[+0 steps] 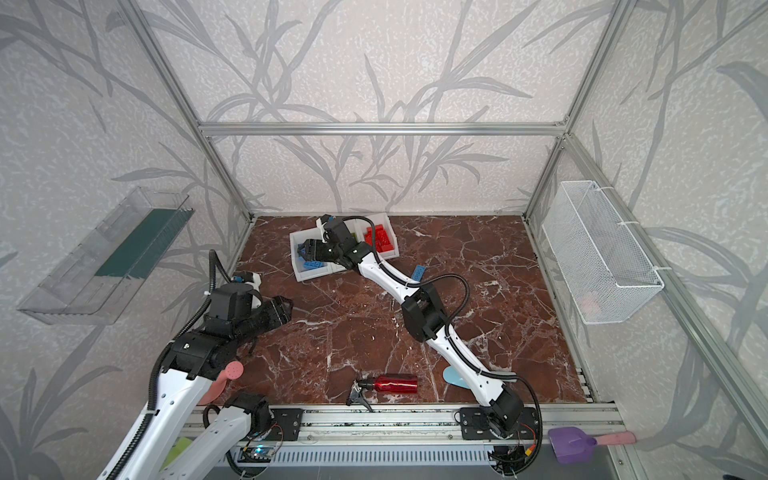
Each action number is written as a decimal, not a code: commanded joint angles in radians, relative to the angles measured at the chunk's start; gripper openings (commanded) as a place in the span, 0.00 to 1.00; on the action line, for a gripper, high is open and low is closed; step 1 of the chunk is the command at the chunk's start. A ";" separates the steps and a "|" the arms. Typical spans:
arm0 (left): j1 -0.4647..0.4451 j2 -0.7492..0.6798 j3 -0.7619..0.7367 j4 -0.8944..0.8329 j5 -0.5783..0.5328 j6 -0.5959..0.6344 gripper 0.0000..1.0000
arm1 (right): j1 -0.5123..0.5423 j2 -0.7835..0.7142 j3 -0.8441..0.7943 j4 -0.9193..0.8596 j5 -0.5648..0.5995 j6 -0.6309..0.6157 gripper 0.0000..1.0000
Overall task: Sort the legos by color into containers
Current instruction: 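Carry the blue brick with the right gripper into the blue compartment and release, then lower the left gripper onto a blue brick while the right gripper withdraws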
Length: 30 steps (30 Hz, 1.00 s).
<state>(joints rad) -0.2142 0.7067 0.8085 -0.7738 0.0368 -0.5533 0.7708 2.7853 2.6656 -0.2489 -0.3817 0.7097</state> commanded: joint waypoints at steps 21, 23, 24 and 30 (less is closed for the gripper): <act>-0.265 0.551 0.239 0.244 0.033 -0.005 0.73 | -0.335 -1.066 -1.377 0.385 -0.103 -0.023 0.75; -0.294 0.627 0.280 0.250 0.034 0.001 0.73 | -0.382 -1.175 -1.499 0.355 -0.068 -0.026 0.75; -0.308 0.666 0.302 0.258 0.035 0.003 0.73 | -0.408 -1.226 -1.558 0.334 -0.053 -0.028 0.75; -0.354 0.895 0.437 0.308 0.052 0.005 0.79 | -0.568 -1.500 -1.812 0.172 0.006 -0.080 0.78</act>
<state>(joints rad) -0.5537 1.5349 1.1812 -0.5037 0.0898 -0.5514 0.2417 1.3781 0.9066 0.0002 -0.4187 0.6701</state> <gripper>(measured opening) 0.781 0.779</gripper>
